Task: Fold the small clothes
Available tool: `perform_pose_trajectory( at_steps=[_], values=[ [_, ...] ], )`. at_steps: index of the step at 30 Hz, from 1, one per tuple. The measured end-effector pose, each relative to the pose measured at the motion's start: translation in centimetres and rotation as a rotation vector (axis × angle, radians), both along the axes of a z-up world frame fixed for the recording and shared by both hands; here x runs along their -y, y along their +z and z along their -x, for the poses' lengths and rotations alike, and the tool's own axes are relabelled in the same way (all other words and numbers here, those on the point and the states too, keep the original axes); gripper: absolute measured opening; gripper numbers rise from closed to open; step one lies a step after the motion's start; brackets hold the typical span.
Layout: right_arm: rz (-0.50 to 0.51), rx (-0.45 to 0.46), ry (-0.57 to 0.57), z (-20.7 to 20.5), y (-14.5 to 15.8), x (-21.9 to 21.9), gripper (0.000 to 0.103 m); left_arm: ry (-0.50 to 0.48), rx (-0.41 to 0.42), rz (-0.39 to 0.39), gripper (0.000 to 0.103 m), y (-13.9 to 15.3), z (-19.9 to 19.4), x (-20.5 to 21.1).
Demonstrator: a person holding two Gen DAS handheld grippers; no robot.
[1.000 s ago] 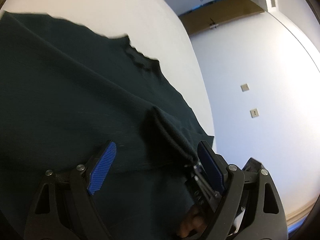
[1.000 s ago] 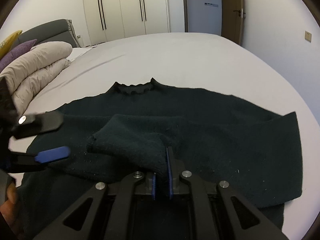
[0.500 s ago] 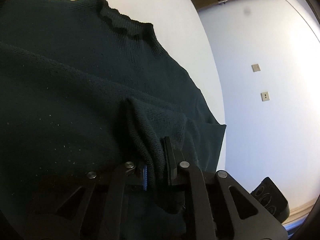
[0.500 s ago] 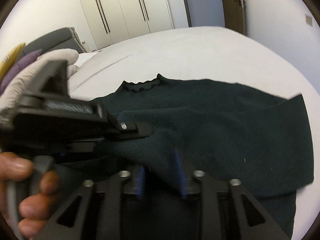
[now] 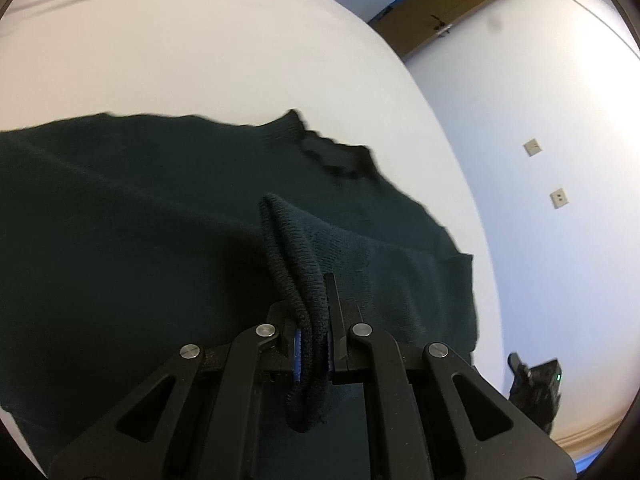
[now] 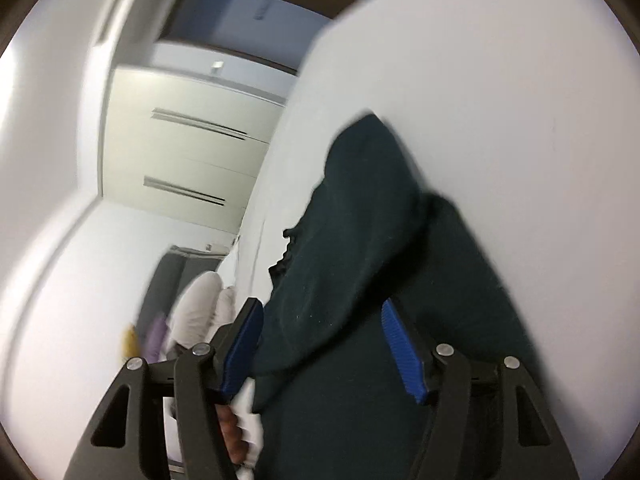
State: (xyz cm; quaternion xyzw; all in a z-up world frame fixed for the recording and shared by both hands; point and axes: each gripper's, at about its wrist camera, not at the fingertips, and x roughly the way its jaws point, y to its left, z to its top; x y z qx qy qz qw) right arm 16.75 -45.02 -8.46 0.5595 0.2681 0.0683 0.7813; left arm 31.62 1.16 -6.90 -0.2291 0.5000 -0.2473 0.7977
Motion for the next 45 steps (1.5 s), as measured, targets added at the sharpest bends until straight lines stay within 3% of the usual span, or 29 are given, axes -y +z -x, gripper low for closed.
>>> perform_pose_trajectory(
  at_steps=[2, 6, 14, 19, 22, 26, 28, 30, 32, 35, 40, 44, 45],
  values=[
    [-0.095, -0.015, 0.022, -1.5, -0.9, -0.4, 0.066, -0.001, 0.005, -0.010, 0.007, -0.3, 0.5, -0.1],
    [-0.128, -0.039, -0.074, -3.0, -1.5, 0.5, 0.065, 0.015, 0.020, -0.021, 0.007, -0.8, 0.4, -0.5],
    [-0.285, 0.035, -0.202, -3.7, -2.9, 3.7, 0.063, 0.024, -0.008, -0.029, 0.007, -1.9, -0.1, -3.2],
    [-0.280, 0.081, -0.235, -2.7, -3.7, 3.8, 0.044, 0.049, -0.024, 0.015, 0.009, -3.3, 0.0, -4.0],
    [-0.291, 0.105, -0.279, -1.7, -4.2, 4.4, 0.042, 0.044, -0.025, 0.003, 0.009, -3.4, -0.3, -3.7],
    [-0.256, 0.061, -0.247, -0.8, -3.4, 4.4, 0.043, 0.047, -0.019, 0.001, 0.009, -3.5, 0.0, -3.7],
    [-0.180, 0.034, -0.243, 0.6, -1.6, 4.1, 0.055, 0.044, -0.019, 0.003, 0.009, -3.5, 0.0, -3.8],
    [-0.053, 0.044, -0.225, 1.4, 1.3, 4.2, 0.055, 0.043, -0.019, -0.002, 0.009, -3.9, -0.6, -2.8],
    [0.026, 0.071, -0.192, 0.4, 3.5, 4.6, 0.055, 0.044, -0.022, -0.014, 0.009, -3.8, -0.5, -2.7],
    [0.047, 0.075, -0.058, -3.7, 4.7, 4.7, 0.055, 0.049, -0.019, -0.022, 0.009, -3.7, -0.4, -2.5],
    [0.024, 0.053, 0.152, -11.7, 3.3, 3.5, 0.055, 0.041, -0.021, 0.001, 0.010, -4.3, -0.7, -2.5],
    [-0.021, -0.060, 0.134, -15.4, -0.6, 5.5, 0.052, 0.016, 0.015, 0.006, 0.012, -4.9, -0.5, -2.6],
    [-0.039, -0.050, 0.127, -15.6, -1.2, 6.3, 0.050, 0.008, 0.028, 0.000, 0.012, -4.9, -0.4, -2.6]
  ],
)
